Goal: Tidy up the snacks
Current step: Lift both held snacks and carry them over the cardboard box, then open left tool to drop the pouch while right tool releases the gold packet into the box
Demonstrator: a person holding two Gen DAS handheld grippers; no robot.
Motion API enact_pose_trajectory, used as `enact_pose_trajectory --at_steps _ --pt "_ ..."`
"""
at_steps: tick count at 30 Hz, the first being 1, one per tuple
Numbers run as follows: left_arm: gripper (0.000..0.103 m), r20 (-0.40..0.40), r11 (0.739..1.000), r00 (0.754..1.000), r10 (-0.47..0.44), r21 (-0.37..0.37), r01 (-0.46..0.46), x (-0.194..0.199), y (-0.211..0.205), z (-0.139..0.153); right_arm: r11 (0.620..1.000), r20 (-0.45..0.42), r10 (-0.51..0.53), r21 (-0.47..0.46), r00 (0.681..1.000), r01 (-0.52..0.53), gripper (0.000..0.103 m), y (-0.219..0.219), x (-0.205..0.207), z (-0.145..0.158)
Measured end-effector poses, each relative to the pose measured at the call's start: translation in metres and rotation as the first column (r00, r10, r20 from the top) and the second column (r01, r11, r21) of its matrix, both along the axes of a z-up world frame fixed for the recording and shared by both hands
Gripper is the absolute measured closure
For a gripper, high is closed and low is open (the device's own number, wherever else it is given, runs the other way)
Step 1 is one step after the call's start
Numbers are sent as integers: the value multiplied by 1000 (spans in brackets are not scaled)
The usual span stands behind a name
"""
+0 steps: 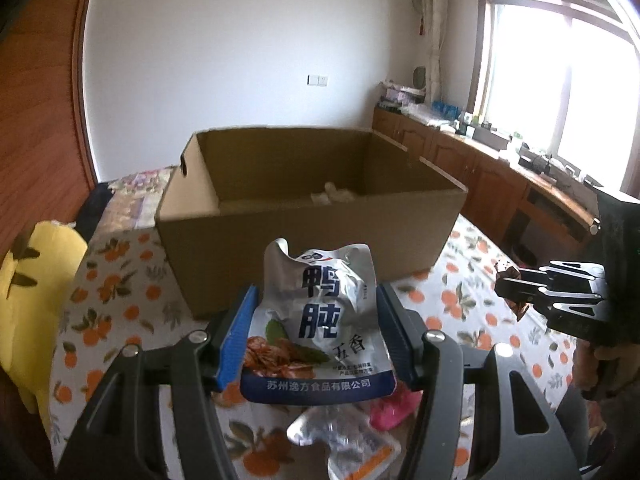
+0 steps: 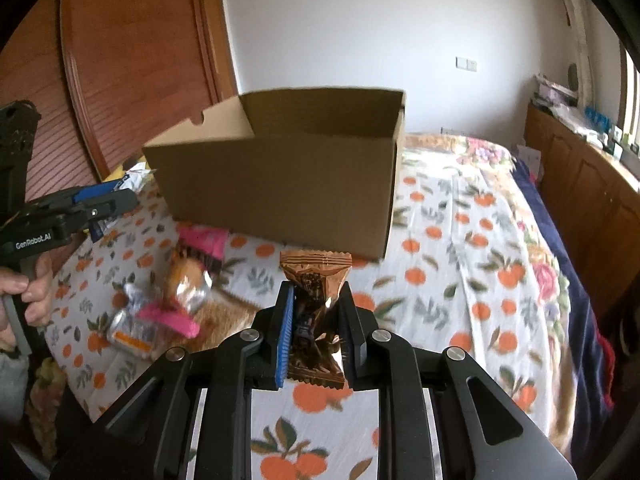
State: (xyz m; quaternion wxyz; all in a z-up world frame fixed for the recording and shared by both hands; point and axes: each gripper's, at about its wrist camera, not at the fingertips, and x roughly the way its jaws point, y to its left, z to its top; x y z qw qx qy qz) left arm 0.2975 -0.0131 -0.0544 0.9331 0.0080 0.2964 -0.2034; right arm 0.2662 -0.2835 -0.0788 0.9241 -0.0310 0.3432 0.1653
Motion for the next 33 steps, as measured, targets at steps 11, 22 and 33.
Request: enact_pose_trajectory --at_steps 11,22,33 --pt "44 77 1000 997 -3 5 3 39 -5 37 998 101 63 -4 993 -63 85 11 45 44" --pt "44 95 1000 995 26 7 -27 102 1 45 993 157 115 16 981 -119 85 39 112 70" --pt "44 42 999 998 45 -11 -45 140 0 16 988 112 75 124 991 -89 85 40 169 51"
